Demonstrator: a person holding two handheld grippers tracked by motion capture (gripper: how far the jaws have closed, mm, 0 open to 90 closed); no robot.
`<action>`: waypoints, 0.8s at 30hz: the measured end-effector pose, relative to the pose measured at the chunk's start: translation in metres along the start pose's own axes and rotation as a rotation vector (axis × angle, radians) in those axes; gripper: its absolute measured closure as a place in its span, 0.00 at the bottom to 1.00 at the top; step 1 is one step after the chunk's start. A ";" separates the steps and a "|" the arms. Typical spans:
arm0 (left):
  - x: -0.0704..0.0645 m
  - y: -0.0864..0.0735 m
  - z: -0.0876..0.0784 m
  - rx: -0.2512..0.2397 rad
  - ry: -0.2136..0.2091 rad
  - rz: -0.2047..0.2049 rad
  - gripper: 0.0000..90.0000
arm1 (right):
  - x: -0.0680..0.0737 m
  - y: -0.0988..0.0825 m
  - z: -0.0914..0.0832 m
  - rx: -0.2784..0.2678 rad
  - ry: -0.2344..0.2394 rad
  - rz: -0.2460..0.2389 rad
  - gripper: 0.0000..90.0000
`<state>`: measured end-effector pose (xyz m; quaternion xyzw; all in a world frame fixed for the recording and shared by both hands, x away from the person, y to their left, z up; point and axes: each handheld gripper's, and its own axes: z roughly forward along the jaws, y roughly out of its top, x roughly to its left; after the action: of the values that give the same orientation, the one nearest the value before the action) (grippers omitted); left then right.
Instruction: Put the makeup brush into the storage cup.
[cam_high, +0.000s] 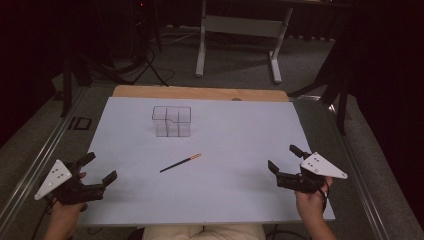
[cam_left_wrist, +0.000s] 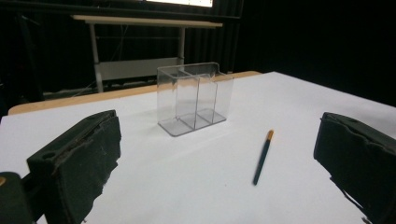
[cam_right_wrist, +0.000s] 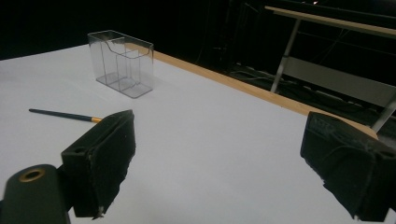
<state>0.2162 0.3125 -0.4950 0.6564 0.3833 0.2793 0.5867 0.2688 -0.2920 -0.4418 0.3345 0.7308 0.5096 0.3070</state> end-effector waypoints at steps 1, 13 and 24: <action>0.000 0.000 0.000 0.000 0.000 0.000 0.02 | 0.000 0.000 0.000 0.001 0.004 0.002 0.12; -0.003 0.004 0.005 0.090 0.035 -0.034 0.02 | -0.002 -0.003 0.001 0.007 0.008 0.010 0.12; -0.009 0.021 0.010 0.160 -0.038 -0.062 0.02 | -0.002 -0.002 -0.007 -0.004 -0.001 0.013 0.12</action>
<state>0.2232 0.2994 -0.4753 0.6942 0.4133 0.2168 0.5479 0.2636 -0.2977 -0.4416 0.3391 0.7275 0.5128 0.3047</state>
